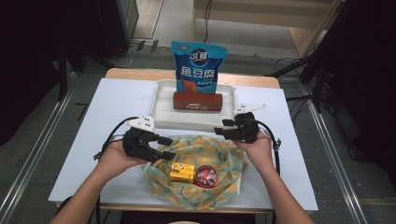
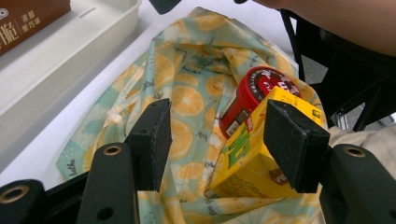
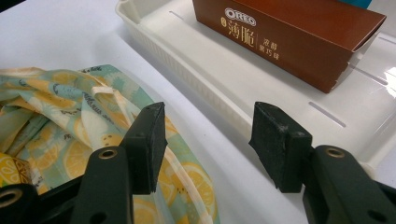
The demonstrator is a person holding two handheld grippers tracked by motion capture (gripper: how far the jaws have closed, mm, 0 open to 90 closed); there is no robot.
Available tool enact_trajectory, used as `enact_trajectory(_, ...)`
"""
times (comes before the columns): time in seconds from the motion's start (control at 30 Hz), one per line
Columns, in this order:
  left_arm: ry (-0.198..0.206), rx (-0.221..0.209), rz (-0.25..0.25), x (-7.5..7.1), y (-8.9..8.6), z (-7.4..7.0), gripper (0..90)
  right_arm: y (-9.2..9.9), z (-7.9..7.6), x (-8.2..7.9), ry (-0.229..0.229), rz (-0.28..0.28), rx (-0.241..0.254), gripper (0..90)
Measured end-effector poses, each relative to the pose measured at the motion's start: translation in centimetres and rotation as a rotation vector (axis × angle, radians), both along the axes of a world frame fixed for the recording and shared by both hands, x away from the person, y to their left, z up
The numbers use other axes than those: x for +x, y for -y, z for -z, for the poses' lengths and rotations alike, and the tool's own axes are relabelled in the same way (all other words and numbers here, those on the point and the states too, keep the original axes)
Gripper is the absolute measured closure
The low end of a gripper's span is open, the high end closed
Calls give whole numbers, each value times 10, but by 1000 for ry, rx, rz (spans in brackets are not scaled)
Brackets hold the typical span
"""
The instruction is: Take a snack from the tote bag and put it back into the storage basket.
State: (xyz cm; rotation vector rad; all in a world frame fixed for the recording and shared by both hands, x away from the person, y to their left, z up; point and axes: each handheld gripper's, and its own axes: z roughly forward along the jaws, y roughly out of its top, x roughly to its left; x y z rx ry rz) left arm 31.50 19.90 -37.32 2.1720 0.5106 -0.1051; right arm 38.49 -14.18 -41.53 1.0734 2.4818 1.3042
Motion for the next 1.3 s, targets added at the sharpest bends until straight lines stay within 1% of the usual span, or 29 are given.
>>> enact_trajectory(0.17, 4, -7, 16, -7, 4, -2, 416, -1, 0, 3, 8, 1, -3, 462)
enact_trajectory(0.2, 1, -13, 22, -8, 5, -1, 415, -1, -1, 3, 10, -1, -2, 462)
enact_trajectory(0.27, -18, -35, 40, -10, 9, 0, 412, -1, 0, 5, 9, 0, 0, 462)
enact_trajectory(0.37, -5, -10, 68, -14, 16, 3, 407, -1, 1, 8, 5, 8, -2, 462)
enact_trajectory(0.43, -11, -2, 73, -17, 19, 5, 404, -1, 2, 9, 2, 12, -5, 463)
enact_trajectory(0.47, -8, 4, 80, -18, 20, 6, 404, 0, 2, 9, 3, 15, -2, 463)
enact_trajectory(0.57, -3, -2, 90, -21, 22, 5, 403, 2, 2, 12, 5, 24, 7, 463)
enact_trajectory(0.63, 1, -5, 109, -23, 24, 4, 398, 3, 2, 12, -1, 29, 5, 468)
enact_trajectory(0.77, -8, 31, 149, -27, 33, 10, 385, 3, 2, 13, 4, 31, -1, 470)
enact_trajectory(0.87, 19, 62, 164, -30, 36, 14, 382, 4, 2, 13, 3, 33, 3, 470)
enact_trajectory(0.93, 11, 60, 171, -30, 37, 17, 382, 3, 3, 13, 0, 32, -5, 470)
enact_trajectory(1.0, -6, 61, 183, -28, 37, 22, 382, 2, 4, 13, -3, 31, -7, 470)
enact_trajectory(1.07, -1, 77, 179, -27, 38, 27, 392, 2, 4, 13, -6, 33, -6, 470)
enact_trajectory(1.1, -6, 74, 176, -27, 38, 28, 385, 2, 4, 13, -4, 33, -8, 470)
enact_trajectory(1.17, 16, 63, 158, -26, 36, 27, 395, 2, 4, 13, -4, 32, -9, 474)
enact_trajectory(1.2, 19, 53, 153, -25, 34, 26, 417, 2, 4, 13, -3, 31, -8, 475)
enact_trajectory(1.27, -1, 52, 148, -21, 31, 28, 434, 2, 4, 13, 0, 29, -9, 475)
enact_trajectory(1.3, -10, 43, 149, -20, 30, 29, 442, 2, 4, 14, 0, 29, -11, 475)
